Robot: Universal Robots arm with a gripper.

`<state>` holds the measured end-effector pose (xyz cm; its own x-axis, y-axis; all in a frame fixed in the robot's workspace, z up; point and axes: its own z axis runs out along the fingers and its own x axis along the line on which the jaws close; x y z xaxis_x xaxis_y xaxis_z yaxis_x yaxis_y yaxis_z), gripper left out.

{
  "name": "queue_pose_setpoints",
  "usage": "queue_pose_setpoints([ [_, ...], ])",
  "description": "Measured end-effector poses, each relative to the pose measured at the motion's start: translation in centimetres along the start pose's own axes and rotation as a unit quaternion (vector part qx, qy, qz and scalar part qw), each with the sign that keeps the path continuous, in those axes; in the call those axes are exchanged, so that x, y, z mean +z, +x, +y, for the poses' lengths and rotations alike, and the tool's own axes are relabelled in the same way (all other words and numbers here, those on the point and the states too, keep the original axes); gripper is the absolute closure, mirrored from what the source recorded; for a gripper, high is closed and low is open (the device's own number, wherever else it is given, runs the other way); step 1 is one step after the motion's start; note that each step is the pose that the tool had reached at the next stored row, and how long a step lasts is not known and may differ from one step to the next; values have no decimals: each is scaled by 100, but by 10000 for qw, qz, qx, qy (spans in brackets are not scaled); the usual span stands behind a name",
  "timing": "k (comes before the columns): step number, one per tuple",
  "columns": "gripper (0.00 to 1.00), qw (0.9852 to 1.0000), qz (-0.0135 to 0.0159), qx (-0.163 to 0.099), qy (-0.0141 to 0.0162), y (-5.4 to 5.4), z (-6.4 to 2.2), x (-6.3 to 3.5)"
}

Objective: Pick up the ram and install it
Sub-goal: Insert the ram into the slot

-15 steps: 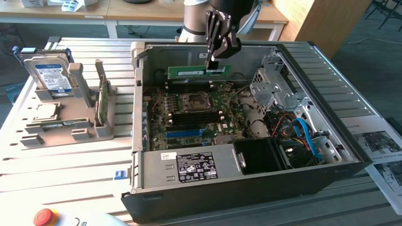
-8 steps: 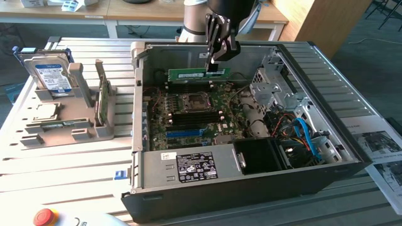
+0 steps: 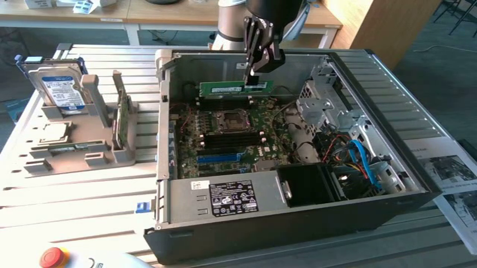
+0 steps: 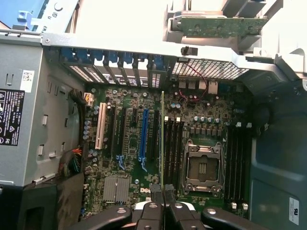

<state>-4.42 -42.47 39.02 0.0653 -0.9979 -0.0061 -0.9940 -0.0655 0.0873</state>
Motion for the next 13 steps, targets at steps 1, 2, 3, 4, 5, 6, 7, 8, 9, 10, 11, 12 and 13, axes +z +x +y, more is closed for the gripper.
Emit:
queue_pose_setpoints([
  [1,88,10000,-1,0,0,0,0,4],
  [2,88,10000,-1,0,1,0,-1,8],
  [3,88,10000,0,0,4,0,-1,14],
  [4,88,10000,1,0,8,0,-2,20],
  [5,88,10000,1,0,14,1,-2,28],
  [6,88,10000,1,0,20,1,-3,36],
  [7,88,10000,2,0,26,0,-4,45],
  [8,88,10000,2,0,30,1,-5,56],
  [9,88,10000,2,0,34,1,-6,68],
  [10,88,10000,3,0,37,1,-7,80],
  [11,88,10000,3,0,41,0,-8,93],
  [12,88,10000,3,0,44,1,-9,105],
  [13,88,10000,3,0,47,0,-10,118],
])
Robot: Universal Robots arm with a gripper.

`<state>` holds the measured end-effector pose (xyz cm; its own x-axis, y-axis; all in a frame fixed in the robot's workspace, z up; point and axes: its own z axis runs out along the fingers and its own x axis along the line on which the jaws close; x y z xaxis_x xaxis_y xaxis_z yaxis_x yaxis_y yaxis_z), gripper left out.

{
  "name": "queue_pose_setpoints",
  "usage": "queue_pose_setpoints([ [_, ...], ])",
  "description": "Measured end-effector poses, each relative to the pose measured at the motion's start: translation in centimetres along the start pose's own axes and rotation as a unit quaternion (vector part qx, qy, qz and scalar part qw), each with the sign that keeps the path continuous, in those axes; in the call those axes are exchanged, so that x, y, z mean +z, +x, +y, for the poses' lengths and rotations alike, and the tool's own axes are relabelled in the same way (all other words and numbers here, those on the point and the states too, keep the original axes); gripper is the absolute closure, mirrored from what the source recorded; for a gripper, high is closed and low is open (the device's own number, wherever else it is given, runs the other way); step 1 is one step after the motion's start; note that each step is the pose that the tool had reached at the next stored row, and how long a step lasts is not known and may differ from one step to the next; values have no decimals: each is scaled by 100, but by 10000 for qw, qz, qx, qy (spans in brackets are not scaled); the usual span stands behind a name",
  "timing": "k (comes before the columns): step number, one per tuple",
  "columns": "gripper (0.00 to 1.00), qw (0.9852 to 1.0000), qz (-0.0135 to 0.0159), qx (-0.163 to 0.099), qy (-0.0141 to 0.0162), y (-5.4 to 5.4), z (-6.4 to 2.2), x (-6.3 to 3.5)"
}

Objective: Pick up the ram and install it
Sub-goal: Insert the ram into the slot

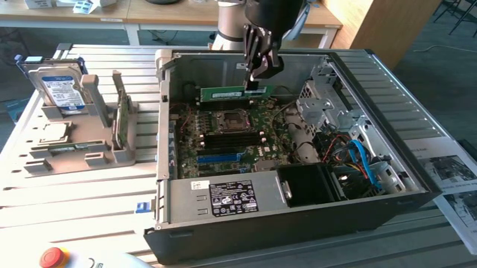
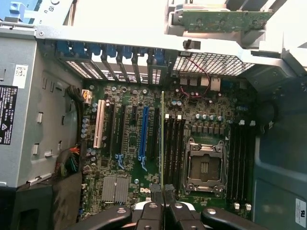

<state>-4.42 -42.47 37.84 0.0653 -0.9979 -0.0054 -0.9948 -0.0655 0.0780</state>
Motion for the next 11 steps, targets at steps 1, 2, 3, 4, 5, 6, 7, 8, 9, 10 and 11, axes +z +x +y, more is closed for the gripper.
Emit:
queue_pose_setpoints([
  [1,88,10000,0,0,2,0,-1,14],
  [2,88,10000,0,0,4,-1,-3,29],
  [3,88,10000,0,0,5,-1,-4,44],
  [4,88,10000,0,0,6,-1,-5,61],
  [5,88,10000,0,0,6,-1,-6,76],
  [6,88,10000,0,0,8,-2,-7,92],
  [7,88,10000,0,0,8,-2,-9,107],
  [8,88,10000,1,0,9,-2,-10,122],
  [9,88,10000,0,0,11,-2,-11,140],
  [10,88,10000,1,0,12,-2,-12,155],
  [11,88,10000,1,0,12,-2,-13,171],
])
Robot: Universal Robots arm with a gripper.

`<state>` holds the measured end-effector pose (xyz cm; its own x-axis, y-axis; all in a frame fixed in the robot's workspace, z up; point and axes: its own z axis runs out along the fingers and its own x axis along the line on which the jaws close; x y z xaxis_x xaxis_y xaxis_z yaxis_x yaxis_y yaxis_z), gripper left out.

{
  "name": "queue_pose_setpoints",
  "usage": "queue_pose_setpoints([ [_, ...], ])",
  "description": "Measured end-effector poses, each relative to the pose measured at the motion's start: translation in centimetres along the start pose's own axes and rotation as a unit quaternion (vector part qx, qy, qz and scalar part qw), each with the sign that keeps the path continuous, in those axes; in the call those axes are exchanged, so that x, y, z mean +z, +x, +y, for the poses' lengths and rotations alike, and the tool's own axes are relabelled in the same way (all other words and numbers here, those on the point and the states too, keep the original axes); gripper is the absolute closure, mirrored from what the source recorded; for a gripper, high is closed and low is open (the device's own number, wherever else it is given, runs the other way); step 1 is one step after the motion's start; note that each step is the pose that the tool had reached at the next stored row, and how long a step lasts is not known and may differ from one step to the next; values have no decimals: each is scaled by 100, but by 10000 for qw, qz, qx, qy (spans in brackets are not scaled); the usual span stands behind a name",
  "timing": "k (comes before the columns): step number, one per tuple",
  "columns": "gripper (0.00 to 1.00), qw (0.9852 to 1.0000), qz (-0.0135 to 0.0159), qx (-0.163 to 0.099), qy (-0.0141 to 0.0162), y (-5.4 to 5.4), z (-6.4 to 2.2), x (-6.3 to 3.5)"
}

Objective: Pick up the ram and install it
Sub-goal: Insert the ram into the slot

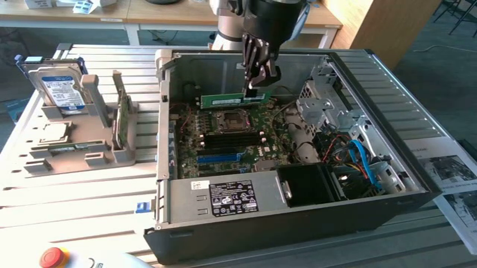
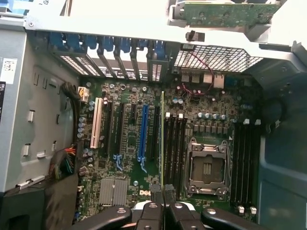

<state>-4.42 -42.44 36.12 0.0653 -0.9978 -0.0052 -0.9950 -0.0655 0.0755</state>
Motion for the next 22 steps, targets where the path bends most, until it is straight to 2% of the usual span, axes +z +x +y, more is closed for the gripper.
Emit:
queue_pose_setpoints([
  [12,88,10000,0,0,13,-2,-14,187],
  [22,88,10000,-3,38,15,-2,-15,191],
])
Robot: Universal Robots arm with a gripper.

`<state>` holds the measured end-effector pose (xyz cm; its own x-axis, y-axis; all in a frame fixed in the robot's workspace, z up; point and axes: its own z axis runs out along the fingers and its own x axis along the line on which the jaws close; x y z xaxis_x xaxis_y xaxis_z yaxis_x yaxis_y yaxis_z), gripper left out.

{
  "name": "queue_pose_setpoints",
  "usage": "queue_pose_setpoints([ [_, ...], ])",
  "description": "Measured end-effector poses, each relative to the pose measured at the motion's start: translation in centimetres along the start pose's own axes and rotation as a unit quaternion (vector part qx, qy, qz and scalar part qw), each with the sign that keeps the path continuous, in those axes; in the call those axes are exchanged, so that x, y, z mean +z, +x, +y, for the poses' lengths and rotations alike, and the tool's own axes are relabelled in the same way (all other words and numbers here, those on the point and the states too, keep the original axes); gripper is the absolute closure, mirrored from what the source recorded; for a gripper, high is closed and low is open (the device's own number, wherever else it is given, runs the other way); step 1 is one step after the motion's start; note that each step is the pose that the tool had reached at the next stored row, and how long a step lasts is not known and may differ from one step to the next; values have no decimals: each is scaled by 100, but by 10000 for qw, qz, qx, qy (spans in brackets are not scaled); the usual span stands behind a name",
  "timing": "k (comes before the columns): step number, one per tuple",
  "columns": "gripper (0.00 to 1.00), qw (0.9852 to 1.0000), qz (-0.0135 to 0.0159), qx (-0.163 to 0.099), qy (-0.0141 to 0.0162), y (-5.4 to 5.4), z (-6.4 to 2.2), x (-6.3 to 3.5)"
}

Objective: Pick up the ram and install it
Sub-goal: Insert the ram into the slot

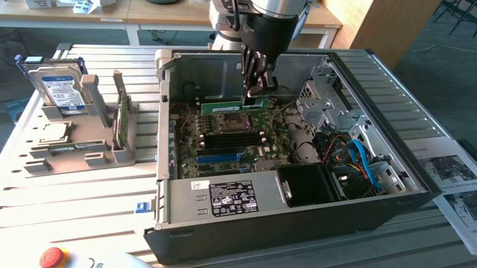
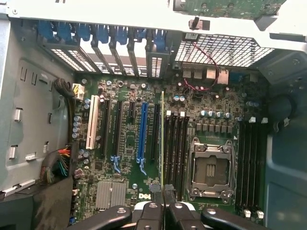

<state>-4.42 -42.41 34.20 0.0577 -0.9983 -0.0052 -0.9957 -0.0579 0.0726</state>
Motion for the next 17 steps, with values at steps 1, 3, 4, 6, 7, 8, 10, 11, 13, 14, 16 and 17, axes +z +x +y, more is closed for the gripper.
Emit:
queue_pose_setpoints([
  [1,88,10000,-1,15,0,0,0,1],
  [3,88,10000,-4,45,0,0,-1,1],
  [4,88,10000,-4,55,0,0,-1,0],
  [6,88,10000,-5,71,0,0,-1,0],
  [7,88,10000,-6,86,0,0,-1,1],
  [8,88,9999,-8,105,0,0,-1,1],
  [10,88,9999,-9,134,1,0,-2,1],
  [11,88,9999,-10,134,1,0,-2,1],
  [13,88,9999,-10,135,1,0,-2,1],
  [14,88,9999,-10,134,0,1,-3,1],
  [16,88,9999,-10,135,1,3,-13,0],
  [17,88,9999,-10,138,0,4,-20,0],
])
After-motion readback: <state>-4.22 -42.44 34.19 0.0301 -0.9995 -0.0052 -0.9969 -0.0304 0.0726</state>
